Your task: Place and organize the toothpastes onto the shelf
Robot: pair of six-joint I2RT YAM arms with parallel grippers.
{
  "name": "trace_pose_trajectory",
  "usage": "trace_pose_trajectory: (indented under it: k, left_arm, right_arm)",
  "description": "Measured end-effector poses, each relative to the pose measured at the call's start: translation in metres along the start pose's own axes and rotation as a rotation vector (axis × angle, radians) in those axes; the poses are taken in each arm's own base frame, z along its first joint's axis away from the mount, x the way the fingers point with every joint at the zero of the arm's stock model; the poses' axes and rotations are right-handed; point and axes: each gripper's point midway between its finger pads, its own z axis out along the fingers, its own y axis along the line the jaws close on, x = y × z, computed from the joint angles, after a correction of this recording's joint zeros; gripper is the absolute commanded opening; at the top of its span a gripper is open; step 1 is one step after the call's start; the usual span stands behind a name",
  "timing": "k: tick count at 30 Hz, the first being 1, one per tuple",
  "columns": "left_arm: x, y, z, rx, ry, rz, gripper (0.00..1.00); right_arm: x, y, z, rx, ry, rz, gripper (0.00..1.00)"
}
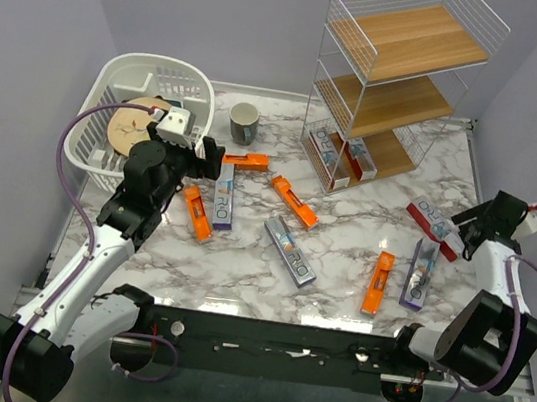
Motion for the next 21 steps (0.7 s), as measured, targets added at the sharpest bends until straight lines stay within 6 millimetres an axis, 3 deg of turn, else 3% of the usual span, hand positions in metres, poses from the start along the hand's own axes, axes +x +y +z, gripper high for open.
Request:
trace_pose_trajectory:
  k: [4,10,14,21]
  left_arm:
    - [0.000,0.000,-0.001,-0.001,0.002,0.000,0.99]
    - [-0.003,0.000,-0.004,0.001,-0.008,0.000,0.99]
    - [-0.001,0.000,-0.003,0.000,-0.002,0.000,0.99]
    - [0.001,0.000,-0.002,-0.001,0.005,0.000,0.99]
  right_arm:
    - [0.013,-0.030,0.008,0.050,0.049,0.097,0.91]
    - [0.026,-0.046,0.017,0.024,0.101,0.201,1.00]
    - [0.034,-0.042,0.025,-0.020,0.132,0.224,1.00]
    - [0.045,-0.017,0.036,-0.164,0.195,0.228,0.94]
